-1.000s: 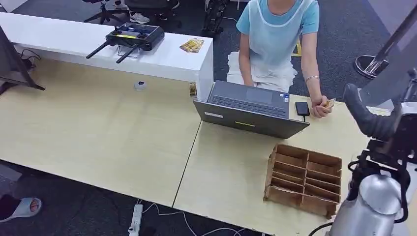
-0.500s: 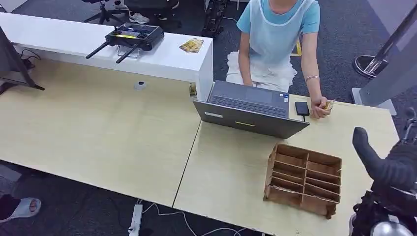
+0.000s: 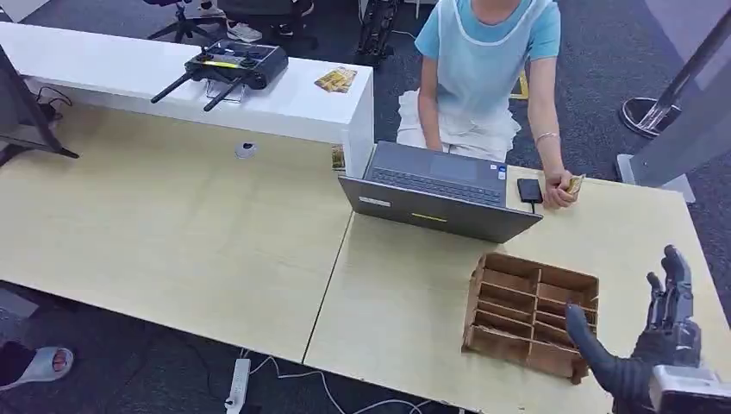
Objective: Pass the card to the sensor for recognition and then transmit it.
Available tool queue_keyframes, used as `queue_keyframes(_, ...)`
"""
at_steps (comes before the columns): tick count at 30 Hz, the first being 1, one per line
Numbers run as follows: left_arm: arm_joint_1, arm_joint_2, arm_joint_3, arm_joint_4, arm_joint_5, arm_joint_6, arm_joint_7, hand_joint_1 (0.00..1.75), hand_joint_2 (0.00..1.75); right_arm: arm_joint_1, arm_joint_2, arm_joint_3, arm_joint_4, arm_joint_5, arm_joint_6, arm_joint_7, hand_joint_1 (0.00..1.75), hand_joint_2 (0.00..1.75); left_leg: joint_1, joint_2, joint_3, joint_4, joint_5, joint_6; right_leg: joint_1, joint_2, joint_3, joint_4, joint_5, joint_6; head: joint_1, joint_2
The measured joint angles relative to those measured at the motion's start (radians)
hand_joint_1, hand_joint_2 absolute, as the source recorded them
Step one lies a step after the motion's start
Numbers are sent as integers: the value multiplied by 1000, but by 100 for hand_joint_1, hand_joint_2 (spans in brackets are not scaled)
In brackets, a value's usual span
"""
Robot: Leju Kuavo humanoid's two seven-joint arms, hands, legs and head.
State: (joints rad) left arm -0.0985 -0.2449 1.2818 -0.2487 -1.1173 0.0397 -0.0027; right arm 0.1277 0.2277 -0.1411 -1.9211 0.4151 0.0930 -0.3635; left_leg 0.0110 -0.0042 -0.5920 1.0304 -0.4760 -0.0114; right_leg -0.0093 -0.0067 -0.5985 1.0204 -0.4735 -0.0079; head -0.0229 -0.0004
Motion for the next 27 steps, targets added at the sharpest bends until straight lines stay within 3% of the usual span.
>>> queue_keyframes(2,0,-2,2,0,0,1,0,0,0,20,0,12,-9,19,-11,0,0,0,0,0,0,0,0,0,0,0,0,0,0,0,0,0)
queue_keyframes(3,0,-2,2,0,0,1,0,0,0,27,0,16,-13,30,-16,0,0,175,0,0,0,0,0,0,0,0,0,0,0,0,0,0)
queue_keyframes(17,0,-2,2,0,-1,3,-8,0,0,73,0,54,-63,280,-155,47,0,175,0,0,0,0,0,0,0,0,0,0,0,0,0,0)
queue_keyframes(27,0,-3,2,0,-3,3,-8,0,0,79,0,54,-65,376,-191,80,0,175,0,0,0,0,0,0,0,0,0,0,0,0,0,0)
